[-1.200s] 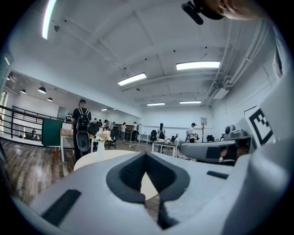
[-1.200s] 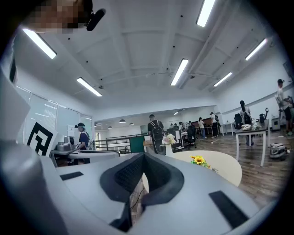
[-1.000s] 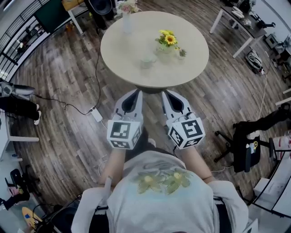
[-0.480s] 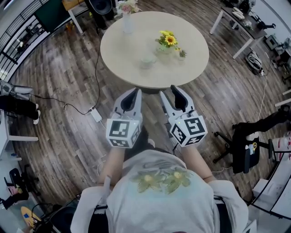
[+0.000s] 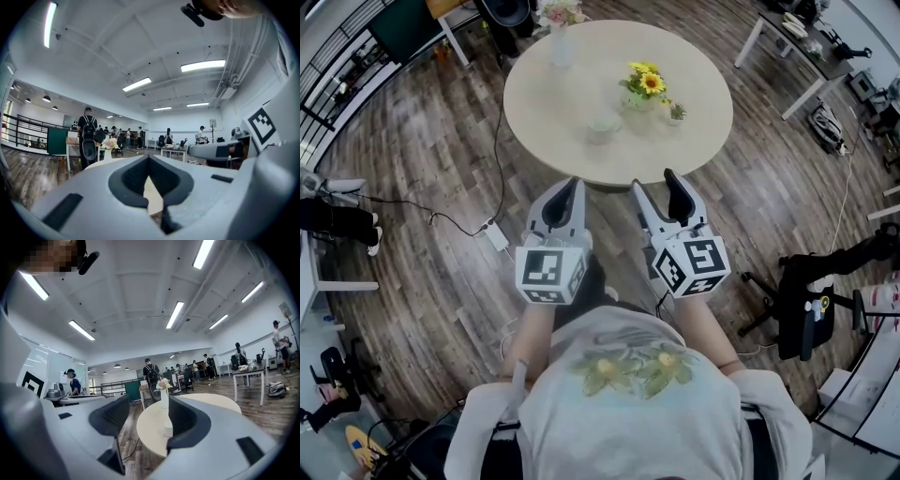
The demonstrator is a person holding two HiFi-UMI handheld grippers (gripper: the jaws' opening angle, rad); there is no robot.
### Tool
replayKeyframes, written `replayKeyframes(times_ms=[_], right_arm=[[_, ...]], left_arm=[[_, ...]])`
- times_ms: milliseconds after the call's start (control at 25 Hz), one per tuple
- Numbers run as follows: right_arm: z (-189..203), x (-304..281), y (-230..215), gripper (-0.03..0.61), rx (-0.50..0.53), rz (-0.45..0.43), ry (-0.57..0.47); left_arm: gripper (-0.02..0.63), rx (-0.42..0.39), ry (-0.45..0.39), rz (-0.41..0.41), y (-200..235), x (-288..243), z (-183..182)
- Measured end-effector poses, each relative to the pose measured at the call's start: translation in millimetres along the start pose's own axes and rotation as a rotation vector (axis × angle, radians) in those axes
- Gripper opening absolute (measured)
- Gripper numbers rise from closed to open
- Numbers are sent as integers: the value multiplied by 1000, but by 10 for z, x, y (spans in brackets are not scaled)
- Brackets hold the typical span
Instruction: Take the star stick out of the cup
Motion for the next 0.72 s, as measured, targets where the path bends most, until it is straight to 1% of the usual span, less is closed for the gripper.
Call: replayKeyframes(times_ms=[480,720], right_arm=[[61,-431,-234,253,-35,1,40],[62,-804,-348,253,-31,13,53]], left_arm=[[2,7,9,-3,224,-394,23],[2,18,31,3,485,-717,59]])
Point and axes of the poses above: the fingertips, and each gripper's own axes: x backward along the fingers, y to its left, z out of its underside, the point moved 10 cm from there along x, backward along the fingers, and after that the axes turned 1 degree about -z, right-handed, at the moved point
